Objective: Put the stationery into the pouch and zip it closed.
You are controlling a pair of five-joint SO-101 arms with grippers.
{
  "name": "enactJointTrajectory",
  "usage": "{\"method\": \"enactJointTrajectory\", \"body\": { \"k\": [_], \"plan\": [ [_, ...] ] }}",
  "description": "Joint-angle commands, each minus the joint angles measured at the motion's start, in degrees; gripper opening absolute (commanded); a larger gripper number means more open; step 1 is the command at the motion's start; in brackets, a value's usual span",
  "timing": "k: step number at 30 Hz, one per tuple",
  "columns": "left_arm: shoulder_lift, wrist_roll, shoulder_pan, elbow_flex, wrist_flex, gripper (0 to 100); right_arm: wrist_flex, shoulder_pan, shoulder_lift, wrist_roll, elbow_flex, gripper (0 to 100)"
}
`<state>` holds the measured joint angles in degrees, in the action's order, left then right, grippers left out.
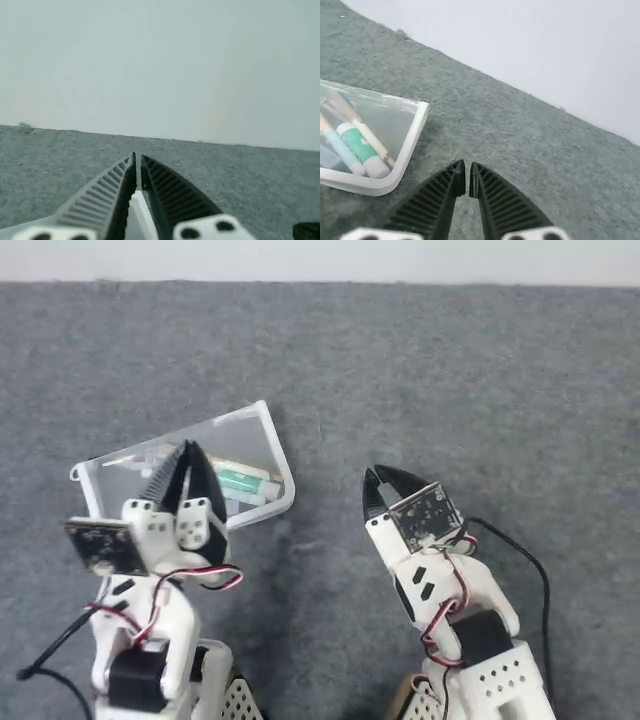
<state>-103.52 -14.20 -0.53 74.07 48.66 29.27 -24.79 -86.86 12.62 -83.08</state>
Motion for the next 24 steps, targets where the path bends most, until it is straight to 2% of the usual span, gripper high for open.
{"method": "enactJointTrajectory", "body": {
  "k": [1, 5, 10, 18, 21, 24],
  "plan": [
    [-1.05, 2.20, -1.85, 2.95, -6.15, 1, -1.54, 1.54, -1.45, 0.26, 1.05, 0.8],
    [-1.05, 2.29, -1.67, 4.97, -9.23, 1, -3.91, 3.47, -1.45, -0.53, 0.97, 0.8],
    [-0.97, 2.20, -1.58, 5.23, -9.93, 1, -4.62, 3.74, -1.63, -8.09, 1.41, 0.9],
    [-0.97, 2.02, -1.67, 16.84, -18.55, 14, -4.18, 3.82, -12.26, -16.44, -3.78, 0.9],
    [-0.97, 2.20, -1.58, 20.97, -21.80, 16, -4.62, 3.82, -18.07, -16.79, -8.44, 0.9],
    [-0.88, 2.29, -1.58, 22.46, -21.89, 16, -6.55, 3.82, -16.48, -16.79, -11.34, 0.9]
  ]
}}
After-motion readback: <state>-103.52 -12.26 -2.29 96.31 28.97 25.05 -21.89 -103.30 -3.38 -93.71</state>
